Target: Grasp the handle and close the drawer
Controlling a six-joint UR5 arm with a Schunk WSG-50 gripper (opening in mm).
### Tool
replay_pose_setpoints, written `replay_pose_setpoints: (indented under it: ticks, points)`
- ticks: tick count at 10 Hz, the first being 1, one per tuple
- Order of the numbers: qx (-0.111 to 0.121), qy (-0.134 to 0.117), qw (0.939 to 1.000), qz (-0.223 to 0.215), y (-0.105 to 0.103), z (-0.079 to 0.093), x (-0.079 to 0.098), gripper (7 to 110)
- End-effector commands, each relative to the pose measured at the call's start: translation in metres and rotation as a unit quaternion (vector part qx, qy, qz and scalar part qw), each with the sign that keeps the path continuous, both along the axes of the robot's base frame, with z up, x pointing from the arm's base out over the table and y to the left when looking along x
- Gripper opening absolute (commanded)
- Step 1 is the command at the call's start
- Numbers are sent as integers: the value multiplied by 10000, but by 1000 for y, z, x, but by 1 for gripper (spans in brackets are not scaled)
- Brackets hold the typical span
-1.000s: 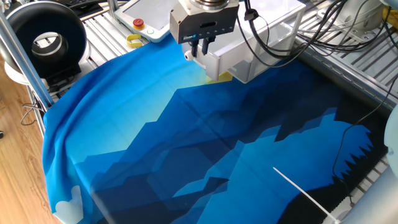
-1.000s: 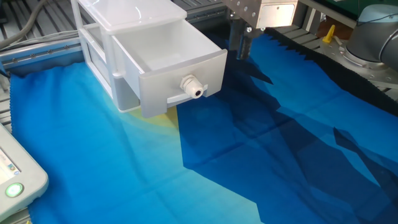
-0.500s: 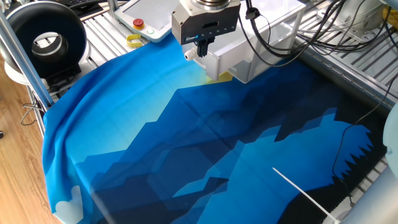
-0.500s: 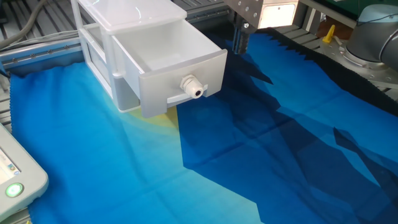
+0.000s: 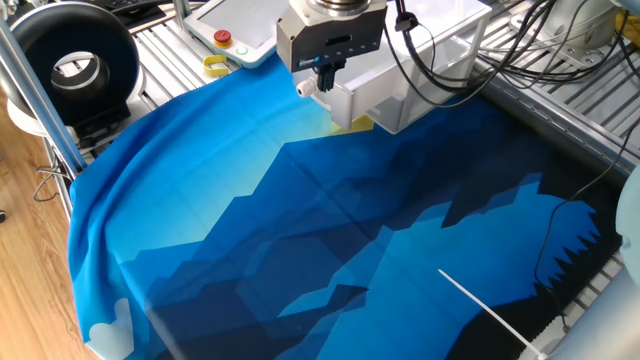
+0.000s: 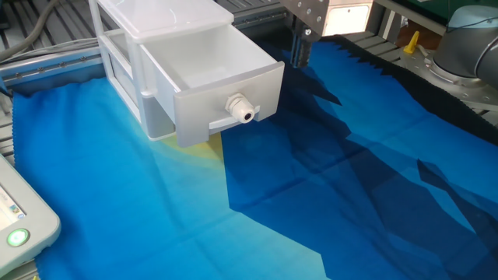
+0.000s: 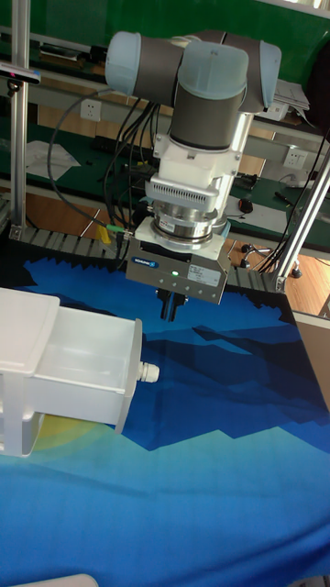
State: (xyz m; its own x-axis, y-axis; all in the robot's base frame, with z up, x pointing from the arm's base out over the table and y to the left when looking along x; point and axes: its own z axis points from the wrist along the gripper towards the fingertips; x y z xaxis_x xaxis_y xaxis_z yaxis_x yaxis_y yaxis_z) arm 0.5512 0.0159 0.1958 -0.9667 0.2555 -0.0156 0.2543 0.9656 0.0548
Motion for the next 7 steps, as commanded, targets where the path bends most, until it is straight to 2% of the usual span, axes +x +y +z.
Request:
replay_pose_setpoints:
  ticks: [1,2,3,4,5,6,7]
  points:
    - [179,2,9998,64,8,2,0,7]
    - [223,-18,9997,132,10,2,0,7]
    - [219,-113,9989,410,11,3,4,7]
    - [85,-99,9984,558,5,2,3,7]
    - [-299,45,9981,540,-15,1,-3,7]
    - [-470,0,9986,240,-25,2,0,7]
    - [-168,126,9995,-232,-12,3,-6,7]
